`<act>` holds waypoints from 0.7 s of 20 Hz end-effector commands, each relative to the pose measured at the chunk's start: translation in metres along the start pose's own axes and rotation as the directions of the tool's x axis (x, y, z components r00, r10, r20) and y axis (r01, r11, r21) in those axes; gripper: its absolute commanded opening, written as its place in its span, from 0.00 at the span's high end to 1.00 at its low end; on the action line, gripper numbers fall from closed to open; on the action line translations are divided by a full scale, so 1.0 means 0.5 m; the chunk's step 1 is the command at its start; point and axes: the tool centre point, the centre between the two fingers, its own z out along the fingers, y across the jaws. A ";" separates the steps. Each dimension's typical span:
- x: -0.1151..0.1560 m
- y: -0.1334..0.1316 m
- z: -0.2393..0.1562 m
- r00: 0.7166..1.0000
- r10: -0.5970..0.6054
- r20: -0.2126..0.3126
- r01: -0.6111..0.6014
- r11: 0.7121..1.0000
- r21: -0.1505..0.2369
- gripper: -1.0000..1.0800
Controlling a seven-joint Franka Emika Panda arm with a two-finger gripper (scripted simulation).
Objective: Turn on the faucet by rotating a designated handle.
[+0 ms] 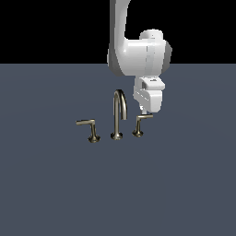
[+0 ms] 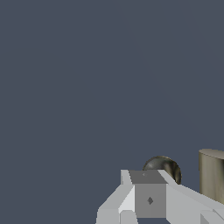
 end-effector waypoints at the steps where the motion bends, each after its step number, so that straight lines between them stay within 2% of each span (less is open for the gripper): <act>1: 0.000 0.000 0.000 1.000 0.000 0.000 0.000 1.000 0.000 1.00; 11: 0.038 0.070 0.000 1.000 0.000 0.000 0.000 1.000 0.000 1.00; 13: 0.023 0.050 0.000 1.000 -0.009 0.001 0.009 1.000 0.010 1.00; 14: 0.022 0.057 -0.001 1.000 -0.009 0.001 0.009 1.000 0.010 1.00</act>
